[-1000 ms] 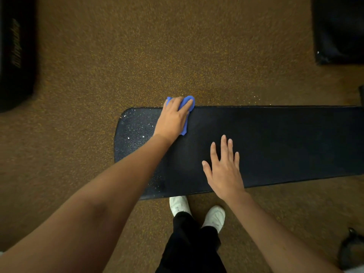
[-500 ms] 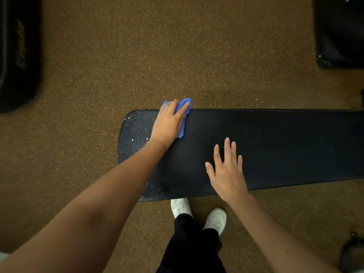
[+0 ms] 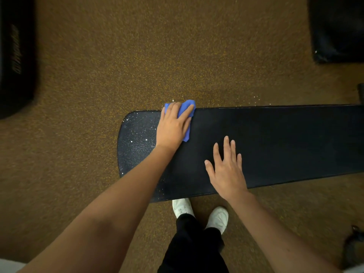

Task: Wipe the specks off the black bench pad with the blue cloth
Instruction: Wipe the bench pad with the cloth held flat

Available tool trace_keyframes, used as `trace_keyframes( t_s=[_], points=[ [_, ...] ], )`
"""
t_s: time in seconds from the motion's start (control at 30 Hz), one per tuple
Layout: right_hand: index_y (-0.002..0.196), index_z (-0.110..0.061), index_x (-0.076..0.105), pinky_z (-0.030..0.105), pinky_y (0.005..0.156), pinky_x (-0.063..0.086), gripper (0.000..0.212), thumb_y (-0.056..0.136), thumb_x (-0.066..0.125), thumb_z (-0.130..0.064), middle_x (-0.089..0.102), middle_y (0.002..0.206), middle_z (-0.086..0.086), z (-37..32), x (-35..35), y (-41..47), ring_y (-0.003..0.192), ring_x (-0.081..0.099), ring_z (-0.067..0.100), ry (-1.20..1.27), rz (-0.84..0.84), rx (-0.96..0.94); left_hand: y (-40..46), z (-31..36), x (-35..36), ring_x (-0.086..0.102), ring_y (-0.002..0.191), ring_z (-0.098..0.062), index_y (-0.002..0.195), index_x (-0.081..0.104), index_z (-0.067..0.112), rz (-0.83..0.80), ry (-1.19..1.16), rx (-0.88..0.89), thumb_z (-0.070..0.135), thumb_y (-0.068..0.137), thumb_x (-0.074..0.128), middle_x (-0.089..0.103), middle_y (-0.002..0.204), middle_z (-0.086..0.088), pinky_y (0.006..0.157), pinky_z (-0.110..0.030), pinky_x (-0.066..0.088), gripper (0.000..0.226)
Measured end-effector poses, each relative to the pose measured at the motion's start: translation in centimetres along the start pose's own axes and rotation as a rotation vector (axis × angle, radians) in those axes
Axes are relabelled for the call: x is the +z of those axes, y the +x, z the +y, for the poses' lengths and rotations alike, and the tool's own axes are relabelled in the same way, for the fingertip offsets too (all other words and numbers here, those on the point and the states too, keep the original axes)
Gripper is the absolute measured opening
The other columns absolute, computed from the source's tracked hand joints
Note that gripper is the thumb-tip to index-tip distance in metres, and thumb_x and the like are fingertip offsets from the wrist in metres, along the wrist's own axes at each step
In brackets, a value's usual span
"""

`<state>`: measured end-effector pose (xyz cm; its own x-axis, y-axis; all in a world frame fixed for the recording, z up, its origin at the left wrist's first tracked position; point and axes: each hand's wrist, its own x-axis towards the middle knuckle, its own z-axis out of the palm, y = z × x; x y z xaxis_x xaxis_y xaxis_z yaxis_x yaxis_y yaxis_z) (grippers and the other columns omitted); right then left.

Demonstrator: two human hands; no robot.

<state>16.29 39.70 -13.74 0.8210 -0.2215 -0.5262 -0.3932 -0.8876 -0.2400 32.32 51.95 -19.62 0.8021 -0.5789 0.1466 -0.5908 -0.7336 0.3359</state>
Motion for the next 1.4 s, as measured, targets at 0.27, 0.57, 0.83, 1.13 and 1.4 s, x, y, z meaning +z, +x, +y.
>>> trace_keyframes(
  t_s=[0.27,0.57,0.83,1.13,1.4],
  points=[
    [0.149,-0.011,0.012,0.05,0.114,0.009,0.063,0.098,0.025,-0.046,-0.012,0.156,0.016,-0.6,-0.1,0.0,0.143,-0.012,0.031,-0.022,-0.013,0.029,1.9,1.0,0.3,0.055,0.103,-0.04,0.119,0.06,0.009,-0.101,0.022,0.083,0.028,0.092,0.041,0.058,0.11,-0.022,0.092,-0.06,0.041,0.038],
    [0.149,-0.01,0.009,0.048,0.116,0.007,0.064,0.098,0.027,-0.045,-0.015,0.155,0.016,-0.7,-0.2,0.1,0.142,-0.015,0.031,-0.016,-0.032,0.035,-4.1,0.5,0.2,0.046,0.119,-0.045,0.132,0.048,0.006,0.035,0.048,-0.153,0.019,0.093,0.04,0.053,0.121,-0.029,0.098,-0.057,0.04,0.041],
    [0.149,-0.01,0.005,0.042,0.116,0.003,0.064,0.099,0.025,-0.044,-0.018,0.154,0.016,-0.5,-0.8,0.4,0.142,-0.017,0.03,-0.012,-0.073,0.007,-1.2,0.5,0.6,0.045,0.119,-0.049,0.13,0.049,0.003,0.006,0.039,-0.145,0.007,0.086,0.055,0.052,0.121,-0.029,0.096,-0.061,0.039,0.044],
    [0.149,-0.008,0.006,0.045,0.116,0.008,0.064,0.099,0.032,-0.037,-0.015,0.155,0.016,-1.0,-1.5,0.8,0.143,-0.012,0.033,-0.039,-0.037,-0.102,-3.7,4.7,-1.7,0.05,0.114,-0.042,0.131,0.05,0.006,-0.05,-0.088,-0.414,0.026,0.093,0.033,0.052,0.124,-0.026,0.09,-0.05,0.046,0.046],
    [0.145,-0.009,0.024,0.059,0.103,0.029,0.084,0.079,0.068,-0.033,0.013,0.152,0.027,-7.3,0.0,4.5,0.138,0.013,0.047,-0.019,0.144,-0.461,-9.6,0.7,-5.9,0.04,0.126,-0.035,0.135,0.044,0.009,0.037,0.018,-0.749,0.033,0.093,0.024,0.044,0.138,-0.014,0.1,-0.051,0.033,0.052]
  ],
)
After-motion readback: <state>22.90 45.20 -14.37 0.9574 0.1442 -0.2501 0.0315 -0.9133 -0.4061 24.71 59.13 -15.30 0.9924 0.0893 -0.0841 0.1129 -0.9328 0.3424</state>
